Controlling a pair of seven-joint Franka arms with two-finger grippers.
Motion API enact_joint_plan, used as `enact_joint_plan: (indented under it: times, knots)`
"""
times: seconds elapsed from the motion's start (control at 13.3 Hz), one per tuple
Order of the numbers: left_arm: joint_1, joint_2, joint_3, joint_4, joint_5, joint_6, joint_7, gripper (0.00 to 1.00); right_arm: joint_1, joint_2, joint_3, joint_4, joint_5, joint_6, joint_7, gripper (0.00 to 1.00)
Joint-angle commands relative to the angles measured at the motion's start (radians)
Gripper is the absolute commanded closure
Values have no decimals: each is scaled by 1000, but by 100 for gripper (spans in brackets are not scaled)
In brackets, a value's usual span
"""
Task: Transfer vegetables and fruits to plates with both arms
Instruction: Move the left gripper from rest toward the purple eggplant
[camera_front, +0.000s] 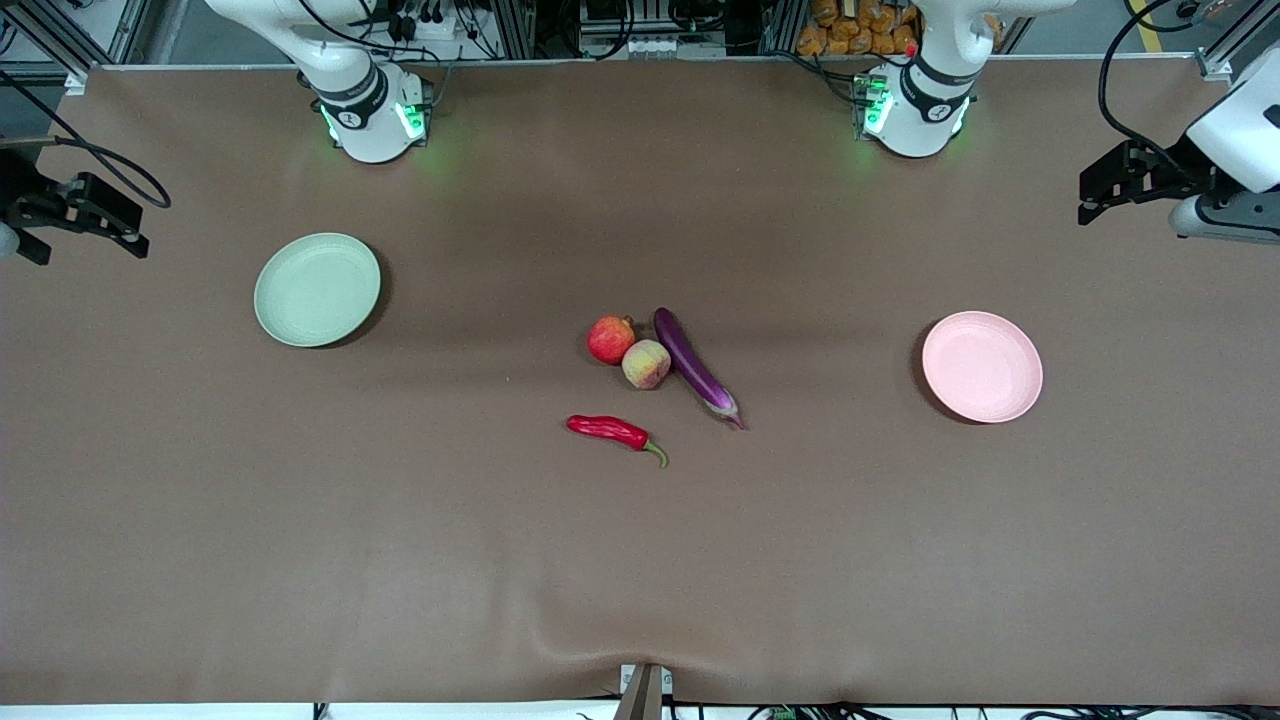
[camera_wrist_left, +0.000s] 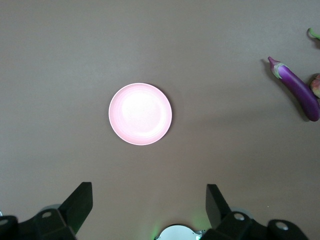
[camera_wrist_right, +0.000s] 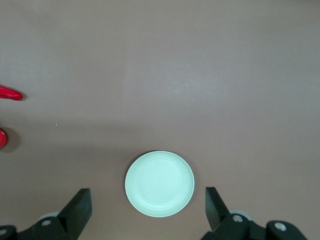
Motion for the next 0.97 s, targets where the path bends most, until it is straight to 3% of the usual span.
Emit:
enact_joint_plan:
  times: [0.0, 0.45, 0.6, 0.9]
  knots:
    - [16, -14, -14, -18, 4, 11, -13, 0, -9, 10, -2, 26, 12, -18, 6, 0]
    - [21, 49, -14, 22, -37, 6, -37, 0, -8, 10, -2, 27, 12, -18, 8, 0]
    - [22, 72, -5, 48, -94, -23, -110, 0, -8, 10, -2, 27, 12, -18, 8, 0]
    - [5, 103, -8, 50, -98, -21, -256, 0, -6, 10, -2, 30, 11, -18, 9, 0]
